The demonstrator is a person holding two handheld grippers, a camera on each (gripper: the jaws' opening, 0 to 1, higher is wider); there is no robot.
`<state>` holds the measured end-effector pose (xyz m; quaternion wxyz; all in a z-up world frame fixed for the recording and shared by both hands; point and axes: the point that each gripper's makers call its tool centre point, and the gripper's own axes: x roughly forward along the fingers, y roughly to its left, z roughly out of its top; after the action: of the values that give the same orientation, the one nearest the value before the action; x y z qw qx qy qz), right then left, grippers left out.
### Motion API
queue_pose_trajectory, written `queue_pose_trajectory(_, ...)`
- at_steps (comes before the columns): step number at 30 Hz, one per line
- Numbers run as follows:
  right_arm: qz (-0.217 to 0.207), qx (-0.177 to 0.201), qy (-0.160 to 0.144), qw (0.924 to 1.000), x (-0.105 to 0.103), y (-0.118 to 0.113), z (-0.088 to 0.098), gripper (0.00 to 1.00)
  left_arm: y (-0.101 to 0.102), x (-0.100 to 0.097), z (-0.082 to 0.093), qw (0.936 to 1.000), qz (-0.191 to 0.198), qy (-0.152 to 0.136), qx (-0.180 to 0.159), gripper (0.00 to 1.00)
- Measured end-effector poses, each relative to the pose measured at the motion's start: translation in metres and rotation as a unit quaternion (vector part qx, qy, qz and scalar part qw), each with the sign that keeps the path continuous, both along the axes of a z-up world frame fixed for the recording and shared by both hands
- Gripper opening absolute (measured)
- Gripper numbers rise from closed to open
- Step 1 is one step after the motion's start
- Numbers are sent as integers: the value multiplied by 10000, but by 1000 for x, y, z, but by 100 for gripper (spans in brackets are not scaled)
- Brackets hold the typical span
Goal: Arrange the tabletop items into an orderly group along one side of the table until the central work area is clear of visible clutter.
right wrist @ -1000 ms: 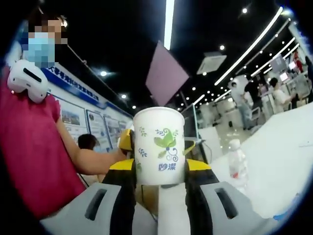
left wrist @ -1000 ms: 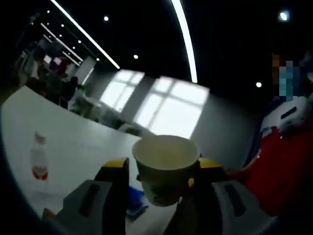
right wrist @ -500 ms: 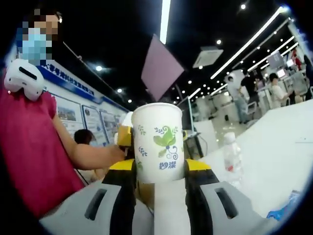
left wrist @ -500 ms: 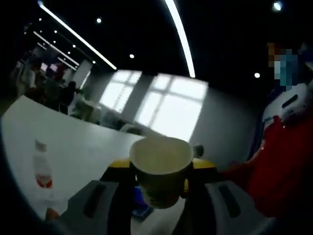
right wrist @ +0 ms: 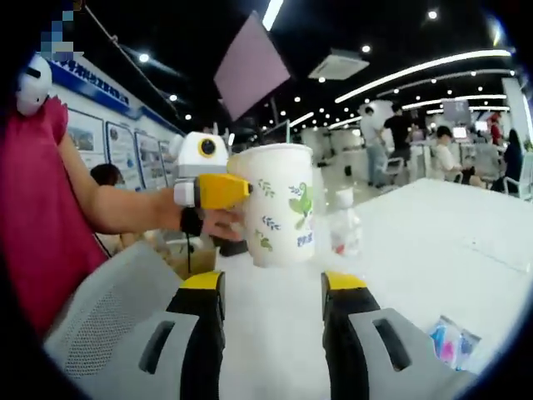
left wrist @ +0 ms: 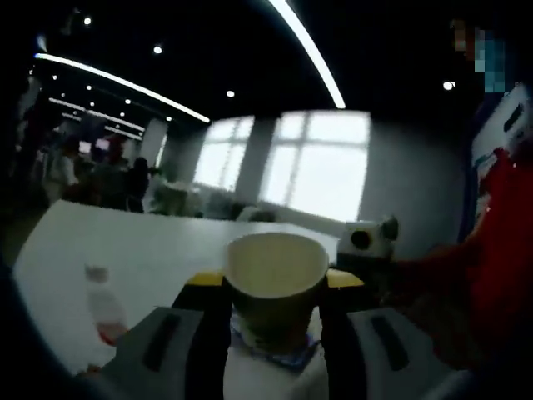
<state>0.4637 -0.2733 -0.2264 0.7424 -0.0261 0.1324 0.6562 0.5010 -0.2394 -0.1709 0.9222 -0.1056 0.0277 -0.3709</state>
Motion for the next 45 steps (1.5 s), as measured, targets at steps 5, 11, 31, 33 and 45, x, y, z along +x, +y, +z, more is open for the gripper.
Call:
queue_pose_trajectory(5, -169, -20, 9, 9999, 7, -10, 0, 44, 12, 29, -16, 9979, 623, 107, 108, 38)
queue_pose_trajectory(11, -314, 15, 60, 9995, 13, -18, -2, 42, 16, 52, -36, 9931, 1102, 167, 371, 38)
queue_pose_trajectory(31, -529, 271, 272, 9979, 24, -26, -3, 35, 18, 103, -122, 9536, 2721, 733, 1063, 36)
queue_pose_trajectory(33, -587, 292, 299, 9974, 27, -29, -3, 35, 21, 106, -127, 9497, 2836, 711, 1121, 36)
queue_pose_trajectory(45, -594, 460, 446, 9962, 30, -29, -2, 33, 43, 119, -146, 9314, 3359, 731, 1196, 36)
